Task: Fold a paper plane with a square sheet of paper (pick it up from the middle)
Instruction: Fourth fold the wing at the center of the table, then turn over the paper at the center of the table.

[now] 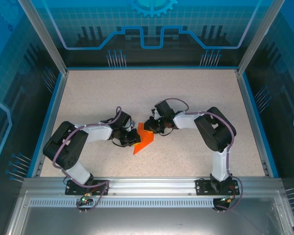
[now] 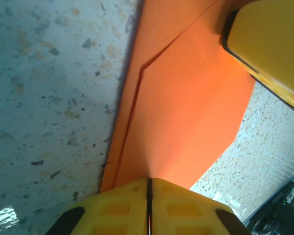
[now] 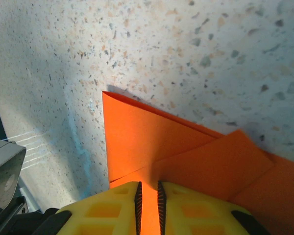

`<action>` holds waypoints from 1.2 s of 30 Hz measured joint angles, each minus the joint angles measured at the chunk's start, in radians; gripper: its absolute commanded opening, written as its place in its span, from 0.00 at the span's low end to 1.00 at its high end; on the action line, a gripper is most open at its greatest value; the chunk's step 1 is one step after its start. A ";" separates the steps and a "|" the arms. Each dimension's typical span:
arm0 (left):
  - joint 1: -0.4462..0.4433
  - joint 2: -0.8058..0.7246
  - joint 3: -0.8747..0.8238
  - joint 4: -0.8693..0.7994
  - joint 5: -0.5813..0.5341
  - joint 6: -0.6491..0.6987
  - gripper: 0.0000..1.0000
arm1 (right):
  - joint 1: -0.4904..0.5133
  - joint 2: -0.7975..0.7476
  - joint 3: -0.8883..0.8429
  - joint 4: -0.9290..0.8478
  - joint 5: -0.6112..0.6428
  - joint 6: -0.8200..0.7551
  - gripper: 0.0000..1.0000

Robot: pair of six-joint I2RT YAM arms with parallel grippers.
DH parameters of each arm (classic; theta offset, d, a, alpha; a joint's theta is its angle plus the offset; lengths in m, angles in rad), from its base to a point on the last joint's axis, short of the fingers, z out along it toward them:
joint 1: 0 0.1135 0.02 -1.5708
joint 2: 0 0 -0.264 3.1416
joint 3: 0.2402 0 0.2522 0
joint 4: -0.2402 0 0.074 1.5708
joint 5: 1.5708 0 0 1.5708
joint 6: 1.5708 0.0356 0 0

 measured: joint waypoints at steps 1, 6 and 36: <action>0.000 0.000 0.000 0.000 0.000 0.000 0.08 | -0.004 0.000 0.002 -0.001 0.003 -0.003 0.19; 0.000 0.003 0.000 0.000 0.001 0.002 0.06 | -0.037 0.004 0.032 -0.013 0.021 -0.030 0.20; -0.011 -0.062 0.006 -0.044 -0.010 0.020 0.22 | -0.137 -0.190 -0.056 -0.051 0.019 -0.115 0.33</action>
